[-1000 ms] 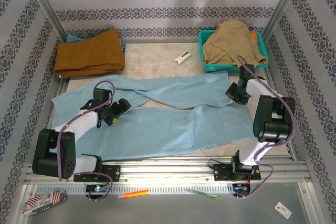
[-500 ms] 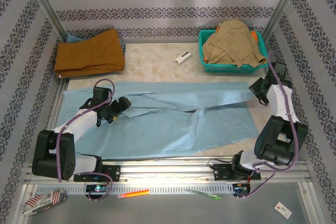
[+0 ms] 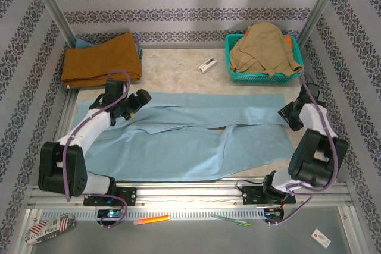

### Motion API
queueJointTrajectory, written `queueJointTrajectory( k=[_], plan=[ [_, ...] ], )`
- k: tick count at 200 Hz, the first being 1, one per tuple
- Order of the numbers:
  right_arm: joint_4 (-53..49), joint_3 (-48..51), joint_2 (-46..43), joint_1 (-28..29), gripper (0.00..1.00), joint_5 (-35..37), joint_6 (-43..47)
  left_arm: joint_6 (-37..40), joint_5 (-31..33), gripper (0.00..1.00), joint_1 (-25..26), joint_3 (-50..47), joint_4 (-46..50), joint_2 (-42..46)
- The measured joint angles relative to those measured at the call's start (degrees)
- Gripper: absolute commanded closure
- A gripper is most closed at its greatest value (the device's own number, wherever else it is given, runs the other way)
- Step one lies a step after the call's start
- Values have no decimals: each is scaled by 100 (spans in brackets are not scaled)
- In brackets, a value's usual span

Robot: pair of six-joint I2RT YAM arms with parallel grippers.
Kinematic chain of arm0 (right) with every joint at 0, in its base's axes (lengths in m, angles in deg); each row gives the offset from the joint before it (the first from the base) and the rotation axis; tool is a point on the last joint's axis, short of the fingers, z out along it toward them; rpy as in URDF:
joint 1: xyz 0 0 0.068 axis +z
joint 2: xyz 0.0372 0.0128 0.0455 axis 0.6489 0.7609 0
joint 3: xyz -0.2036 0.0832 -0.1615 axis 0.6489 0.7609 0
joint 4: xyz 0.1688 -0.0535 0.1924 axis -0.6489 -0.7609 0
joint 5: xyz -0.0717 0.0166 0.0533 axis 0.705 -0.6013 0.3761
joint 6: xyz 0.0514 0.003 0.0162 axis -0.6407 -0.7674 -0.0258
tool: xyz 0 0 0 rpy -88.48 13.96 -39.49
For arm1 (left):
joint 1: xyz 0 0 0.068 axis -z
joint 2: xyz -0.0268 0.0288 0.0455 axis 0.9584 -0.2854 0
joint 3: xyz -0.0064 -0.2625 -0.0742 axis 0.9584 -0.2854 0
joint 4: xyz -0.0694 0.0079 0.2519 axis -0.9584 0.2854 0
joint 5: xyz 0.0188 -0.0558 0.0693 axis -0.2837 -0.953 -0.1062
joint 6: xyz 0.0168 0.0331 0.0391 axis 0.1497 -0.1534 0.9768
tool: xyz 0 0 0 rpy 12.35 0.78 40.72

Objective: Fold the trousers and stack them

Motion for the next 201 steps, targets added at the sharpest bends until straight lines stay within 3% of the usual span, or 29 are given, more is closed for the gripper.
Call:
queueJointTrajectory(
  k=[35,52,73,118,201],
  plan=[
    [225,-330,-706,1941,47,140,-146,50,186,12,538,1456,72,-1475],
    [485,-590,-299,2839,48,7,-282,133,210,12,844,2280,149,-2376],
    [831,-697,450,3440,49,-164,-496,212,175,13,1143,3165,199,-3333],
    [1329,-428,1405,4081,49,-516,-896,358,7,13,1429,4249,352,-4603],
    [2035,822,1010,4138,47,-879,-1060,431,-118,14,1228,4465,267,-4804]
  ],
)
